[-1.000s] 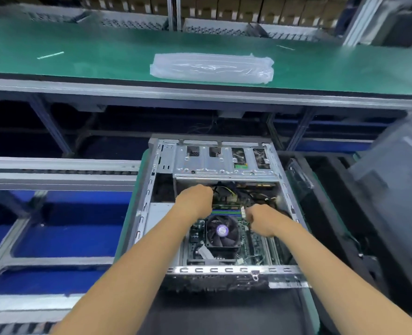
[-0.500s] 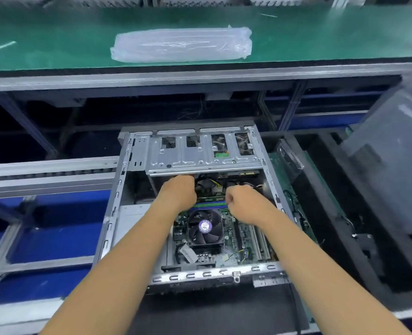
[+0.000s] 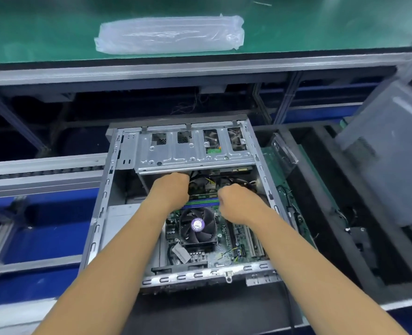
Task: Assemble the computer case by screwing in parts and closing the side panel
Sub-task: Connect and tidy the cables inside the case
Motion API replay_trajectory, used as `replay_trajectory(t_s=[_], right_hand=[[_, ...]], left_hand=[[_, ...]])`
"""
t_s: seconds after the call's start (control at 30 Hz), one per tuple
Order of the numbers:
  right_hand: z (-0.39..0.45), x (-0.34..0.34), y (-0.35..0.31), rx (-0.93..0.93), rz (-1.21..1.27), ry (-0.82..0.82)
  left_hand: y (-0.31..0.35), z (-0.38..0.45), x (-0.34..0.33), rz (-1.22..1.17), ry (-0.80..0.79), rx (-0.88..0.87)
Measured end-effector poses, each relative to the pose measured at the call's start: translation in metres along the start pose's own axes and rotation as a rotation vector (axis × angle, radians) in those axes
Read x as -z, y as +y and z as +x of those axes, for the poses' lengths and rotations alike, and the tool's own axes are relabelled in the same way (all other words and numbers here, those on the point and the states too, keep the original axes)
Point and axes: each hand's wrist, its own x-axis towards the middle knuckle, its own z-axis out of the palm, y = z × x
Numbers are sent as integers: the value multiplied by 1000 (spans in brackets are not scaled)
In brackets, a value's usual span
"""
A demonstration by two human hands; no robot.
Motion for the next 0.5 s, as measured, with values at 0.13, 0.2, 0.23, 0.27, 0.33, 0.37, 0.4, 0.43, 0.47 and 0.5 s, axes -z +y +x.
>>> replay_trajectory(t_s=[0.13,0.2,0.23,0.27,0.33,0.37,0.4,0.43,0.47,0.5], right_hand=[[-15,19,-11,164,142,170],[-26,37,-7,148,175,335],[-33,46,-1,131,198,414],[-39,55,8,107,226,488],[-51,71,32,41,266,585],[-56,78,46,7,280,606],[-59,85,59,-20,296,617],[-62,91,74,-41,312,628],[-64,97,90,-57,325,636],[-64,102,108,-72,331,637]], left_hand=[[33,-8,22,136,131,-129],[55,-5,37,9,230,-212],[66,-2,46,-67,283,-234],[77,2,54,-142,331,-240],[103,9,68,-259,379,-255],[118,12,72,-289,375,-280],[133,15,75,-304,368,-310],[150,19,77,-310,362,-335],[166,25,77,-315,357,-350],[183,31,76,-324,348,-357]])
